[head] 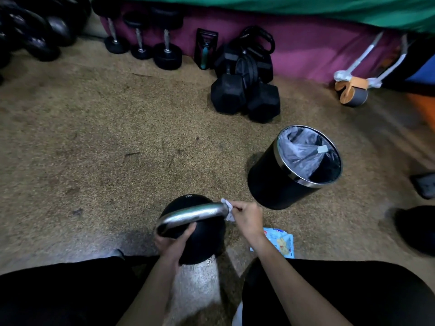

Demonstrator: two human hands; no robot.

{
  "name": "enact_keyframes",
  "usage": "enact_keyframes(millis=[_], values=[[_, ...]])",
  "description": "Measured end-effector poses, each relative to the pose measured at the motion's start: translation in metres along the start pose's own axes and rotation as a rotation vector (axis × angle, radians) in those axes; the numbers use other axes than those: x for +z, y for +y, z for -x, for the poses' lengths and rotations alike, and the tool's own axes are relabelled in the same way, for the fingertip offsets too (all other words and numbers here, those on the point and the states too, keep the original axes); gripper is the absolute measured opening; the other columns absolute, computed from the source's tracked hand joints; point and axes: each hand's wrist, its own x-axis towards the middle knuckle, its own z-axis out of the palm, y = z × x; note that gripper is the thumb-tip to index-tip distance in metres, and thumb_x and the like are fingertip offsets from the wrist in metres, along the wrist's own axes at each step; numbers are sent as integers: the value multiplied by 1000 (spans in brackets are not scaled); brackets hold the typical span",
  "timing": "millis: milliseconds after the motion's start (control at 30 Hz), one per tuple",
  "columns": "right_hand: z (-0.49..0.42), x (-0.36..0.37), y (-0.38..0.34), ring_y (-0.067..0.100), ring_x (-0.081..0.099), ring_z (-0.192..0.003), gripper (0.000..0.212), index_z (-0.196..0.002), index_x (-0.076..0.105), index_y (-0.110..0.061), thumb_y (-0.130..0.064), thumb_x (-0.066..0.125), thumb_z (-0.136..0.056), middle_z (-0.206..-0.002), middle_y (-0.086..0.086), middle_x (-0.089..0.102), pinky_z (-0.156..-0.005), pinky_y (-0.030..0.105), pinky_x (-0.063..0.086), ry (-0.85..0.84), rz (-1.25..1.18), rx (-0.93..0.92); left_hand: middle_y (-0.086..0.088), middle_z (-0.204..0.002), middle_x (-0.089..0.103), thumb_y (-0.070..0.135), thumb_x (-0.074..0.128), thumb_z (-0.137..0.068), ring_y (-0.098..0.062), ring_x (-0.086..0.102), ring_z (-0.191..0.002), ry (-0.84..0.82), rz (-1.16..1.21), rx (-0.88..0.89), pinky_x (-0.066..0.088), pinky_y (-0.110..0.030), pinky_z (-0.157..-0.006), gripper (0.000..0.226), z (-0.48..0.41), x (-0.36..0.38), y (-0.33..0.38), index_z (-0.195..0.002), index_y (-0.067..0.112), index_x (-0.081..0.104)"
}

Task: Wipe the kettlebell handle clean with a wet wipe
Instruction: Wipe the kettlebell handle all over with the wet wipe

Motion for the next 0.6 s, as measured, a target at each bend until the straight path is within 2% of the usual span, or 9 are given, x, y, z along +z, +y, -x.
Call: enact_keyframes(millis=[167,267,333,467,533,600], values=[[8,10,10,6,59,-69,24,-99,75,-13,-6,58,-85,-86,3,75,-59,12,34,-20,32,88,6,-156,55,82,100,-26,-23,57,-141,-22,4,10,44,-55,-122,150,-1,-2,1,-156,42,38],[21,9,7,9,63,-76,23,-105,73,-15,-11,61,-86,-92,3,75,-63,10,35,65,-16,67,4,-157,53,79,102,-26,-25,57,-141,-34,21,50,45,-58,-122,152,4,-2,4,-158,40,37],[21,11,3,13,67,-77,22,-105,73,-20,-15,63,-85,-89,2,75,-67,17,42,126,-82,88,3,-158,51,78,102,-26,-26,56,-142,-35,25,70,44,-59,-122,153,4,-2,4,-158,41,36],[14,27,4,17,68,-73,17,-99,75,-23,-21,66,-84,-82,3,75,-74,29,52,184,-277,304,1,-162,48,79,102,-25,-27,56,-143,-54,38,80,44,-59,-122,155,7,-2,4,-159,42,34],[17,36,6,17,64,-71,16,-96,75,-17,-15,66,-83,-81,8,75,-73,32,52,210,-336,392,1,-164,46,81,100,-21,-27,52,-146,-45,29,89,39,-58,-124,162,10,-1,7,-161,40,29],[22,43,11,14,61,-69,15,-91,76,-15,-11,67,-80,-75,5,73,-74,33,53,219,-379,424,0,-164,45,81,99,-19,-28,51,-147,-49,34,123,38,-58,-124,165,15,1,8,-161,40,26]])
